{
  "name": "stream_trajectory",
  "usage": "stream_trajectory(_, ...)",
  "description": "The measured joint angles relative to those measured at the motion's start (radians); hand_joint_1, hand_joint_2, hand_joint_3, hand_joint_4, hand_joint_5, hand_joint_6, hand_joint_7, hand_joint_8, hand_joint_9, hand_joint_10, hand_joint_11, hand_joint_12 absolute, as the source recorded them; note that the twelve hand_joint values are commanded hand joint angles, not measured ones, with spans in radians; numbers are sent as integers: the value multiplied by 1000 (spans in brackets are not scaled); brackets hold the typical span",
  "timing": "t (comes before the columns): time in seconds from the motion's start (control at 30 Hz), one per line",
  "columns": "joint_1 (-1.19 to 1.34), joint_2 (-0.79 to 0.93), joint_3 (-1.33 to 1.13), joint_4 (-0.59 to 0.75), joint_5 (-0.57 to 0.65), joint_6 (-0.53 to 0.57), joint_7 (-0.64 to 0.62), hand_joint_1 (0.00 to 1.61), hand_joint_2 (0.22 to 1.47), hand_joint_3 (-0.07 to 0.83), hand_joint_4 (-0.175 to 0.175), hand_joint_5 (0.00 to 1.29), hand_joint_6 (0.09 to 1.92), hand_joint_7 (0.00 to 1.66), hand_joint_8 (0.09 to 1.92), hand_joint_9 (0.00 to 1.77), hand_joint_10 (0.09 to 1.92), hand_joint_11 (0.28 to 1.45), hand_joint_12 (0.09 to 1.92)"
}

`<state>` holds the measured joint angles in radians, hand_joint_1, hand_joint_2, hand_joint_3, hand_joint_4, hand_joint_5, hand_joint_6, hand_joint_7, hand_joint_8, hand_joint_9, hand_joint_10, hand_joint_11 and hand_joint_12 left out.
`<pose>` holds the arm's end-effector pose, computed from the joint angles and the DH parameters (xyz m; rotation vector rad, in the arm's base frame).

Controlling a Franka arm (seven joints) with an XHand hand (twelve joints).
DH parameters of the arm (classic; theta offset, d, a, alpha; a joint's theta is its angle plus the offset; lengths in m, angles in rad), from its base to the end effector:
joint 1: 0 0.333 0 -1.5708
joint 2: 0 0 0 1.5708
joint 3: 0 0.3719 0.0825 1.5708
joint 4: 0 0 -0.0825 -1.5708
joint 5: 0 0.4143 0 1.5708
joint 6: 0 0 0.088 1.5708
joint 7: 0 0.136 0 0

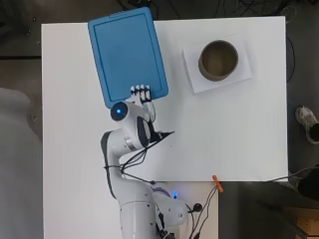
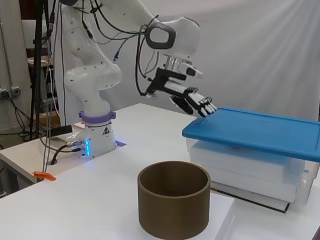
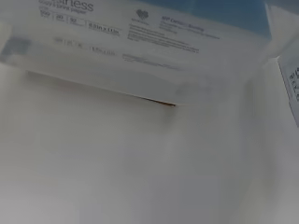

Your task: Teleoperate dual arm-hand system to remove items from a box

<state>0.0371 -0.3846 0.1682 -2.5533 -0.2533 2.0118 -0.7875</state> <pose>0.3893 0.0584 0.3971 2.4692 1.5195 -0.3516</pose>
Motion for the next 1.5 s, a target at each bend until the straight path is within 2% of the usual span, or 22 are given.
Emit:
stream_trajectory(0.27,-5,15,-32,-17,-38,128,10,376,892,-31,-54,88,87,217,87,301,87,395,87)
stream_trajectory(0.43,-7,65,-33,10,-79,151,-17,390,884,-22,-52,89,87,209,87,296,87,394,87)
stream_trajectory(0.57,-4,101,-24,37,-76,108,-63,401,858,-20,-61,77,87,166,87,275,87,390,87)
stream_trajectory(0.6,-3,105,-19,42,-74,89,-83,459,895,-3,-64,74,87,158,87,270,87,389,87)
stream_trajectory(0.67,-1,114,-4,47,-88,70,-93,794,1092,79,-71,81,87,146,87,268,87,388,87)
stream_trajectory(0.73,1,127,22,50,-136,70,-44,930,1181,107,-77,106,87,141,87,273,87,388,87)
stream_trajectory(0.8,3,134,39,53,-178,72,8,976,1256,78,-86,352,87,310,87,403,87,411,87)
stream_trajectory(0.83,4,143,43,60,-180,68,11,974,1282,53,-75,497,87,412,87,489,87,433,87)
stream_trajectory(0.93,6,182,44,130,-136,12,-49,917,1302,9,-39,729,87,560,87,602,87,465,87)
stream_trajectory(0.97,8,188,46,152,-119,-4,-69,918,1289,6,4,730,512,592,87,618,87,469,87)
stream_trajectory(1.0,9,184,47,165,-111,-11,-75,907,1293,6,5,701,555,615,87,635,87,470,87)
stream_trajectory(1.03,11,175,49,169,-111,-10,-74,920,1292,5,6,686,880,679,87,705,87,506,87)
stream_trajectory(1.07,14,155,53,167,-115,-1,-69,914,1293,4,34,674,1142,746,87,774,87,546,87)
stream_trajectory(1.13,23,98,56,166,-119,16,-83,891,1285,1,113,678,1362,854,87,850,87,581,87)
stream_trajectory(1.17,27,71,58,168,-113,22,-104,991,1247,12,75,704,1382,898,366,943,87,614,87)
stream_trajectory(1.2,36,40,63,182,-86,25,-153,1132,1224,16,-22,704,1394,859,801,923,447,720,87)
stream_trajectory(1.23,40,32,65,189,-62,22,-189,1223,1240,-17,-93,673,1435,798,1109,872,842,745,249)
stream_trajectory(1.27,44,26,65,191,-38,24,-222,1275,1246,-20,-134,642,1467,756,1286,836,1079,709,486)
stream_trajectory(1.3,50,19,60,186,-24,37,-244,1301,1243,-12,-156,630,1507,732,1343,820,1182,660,611)
stream_trajectory(1.33,54,10,51,173,-21,62,-260,1311,1238,-7,-149,639,1550,717,1344,819,1205,641,591)
stream_trajectory(1.37,56,0,43,157,-23,94,-278,1316,1231,-2,-139,644,1578,721,1328,827,1191,652,520)
stream_trajectory(1.5,64,17,18,164,21,178,-435,1330,1226,1,-171,590,1573,739,1308,861,1192,708,302)
